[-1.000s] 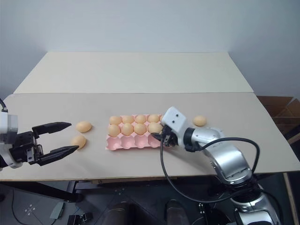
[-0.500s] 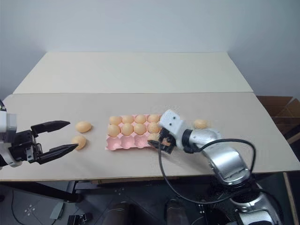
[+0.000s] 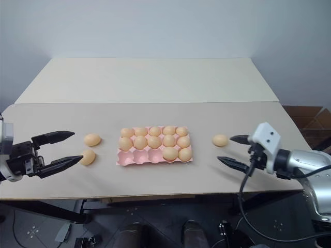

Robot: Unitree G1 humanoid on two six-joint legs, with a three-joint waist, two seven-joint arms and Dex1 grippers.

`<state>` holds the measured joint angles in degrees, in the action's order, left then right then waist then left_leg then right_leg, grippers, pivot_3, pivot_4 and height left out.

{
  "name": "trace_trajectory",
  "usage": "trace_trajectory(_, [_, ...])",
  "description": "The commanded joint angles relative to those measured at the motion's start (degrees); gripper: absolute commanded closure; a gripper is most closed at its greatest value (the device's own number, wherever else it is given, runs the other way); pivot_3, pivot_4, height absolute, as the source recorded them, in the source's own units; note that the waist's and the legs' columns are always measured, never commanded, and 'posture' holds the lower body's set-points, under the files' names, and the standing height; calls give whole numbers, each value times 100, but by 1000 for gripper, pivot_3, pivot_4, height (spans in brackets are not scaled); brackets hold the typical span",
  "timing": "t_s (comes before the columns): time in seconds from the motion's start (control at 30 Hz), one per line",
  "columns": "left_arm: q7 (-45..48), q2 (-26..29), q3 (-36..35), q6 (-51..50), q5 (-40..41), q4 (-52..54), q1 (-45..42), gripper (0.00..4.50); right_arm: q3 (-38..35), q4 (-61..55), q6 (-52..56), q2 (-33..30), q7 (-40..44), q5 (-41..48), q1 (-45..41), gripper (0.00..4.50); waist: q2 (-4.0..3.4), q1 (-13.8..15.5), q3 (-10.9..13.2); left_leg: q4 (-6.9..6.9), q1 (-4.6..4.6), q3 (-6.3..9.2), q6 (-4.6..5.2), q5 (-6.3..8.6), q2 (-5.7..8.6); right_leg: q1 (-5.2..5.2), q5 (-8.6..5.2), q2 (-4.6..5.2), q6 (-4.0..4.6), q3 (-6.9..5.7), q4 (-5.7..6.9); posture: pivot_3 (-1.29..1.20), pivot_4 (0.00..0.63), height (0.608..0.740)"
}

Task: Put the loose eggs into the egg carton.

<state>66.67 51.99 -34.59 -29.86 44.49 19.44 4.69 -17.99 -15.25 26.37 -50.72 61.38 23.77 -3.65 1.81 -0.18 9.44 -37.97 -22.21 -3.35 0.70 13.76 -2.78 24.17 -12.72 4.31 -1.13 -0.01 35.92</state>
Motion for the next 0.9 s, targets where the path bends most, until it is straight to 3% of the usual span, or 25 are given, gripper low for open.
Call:
trace_trajectory(0.03, [68, 80, -17, 170, -30, -33, -100, 0, -225, 375, -401, -75, -2, -59, -33, 18, 0, -23, 0, 0, 1, -1, 0, 0, -1, 1, 0, -2, 0, 3, 2, 0, 150, 740])
trace_trajectory(0.37, [55, 81, -115, 171, -11, 8, -37, 0, -32, 732, -580, -25, -180, -114, -220, 18, 0, -48, 0, 0, 0, -16, 0, 0, 1, 5, 8, 0, -6, 19, 0, 0, 150, 740])
trace_trajectory(0.87, [49, 119, 40, 233, -114, 5, -141, 0, 1751, 3255, -1347, 1021, -997, -1542, -2329, 18, 0, -61, 0, 0, 2, -35, 0, 0, 4, 12, 36, -2, 13, 40, -3, 0, 150, 740])
trace_trajectory(0.9, [45, 111, 23, 232, -118, 25, -126, 0, 1794, 3471, -1405, 1100, -1069, -1601, -2435, 185, 0, -57, 0, 0, -1, -35, 0, 0, 4, 12, 36, -1, 13, 40, -6, 0, 150, 740])
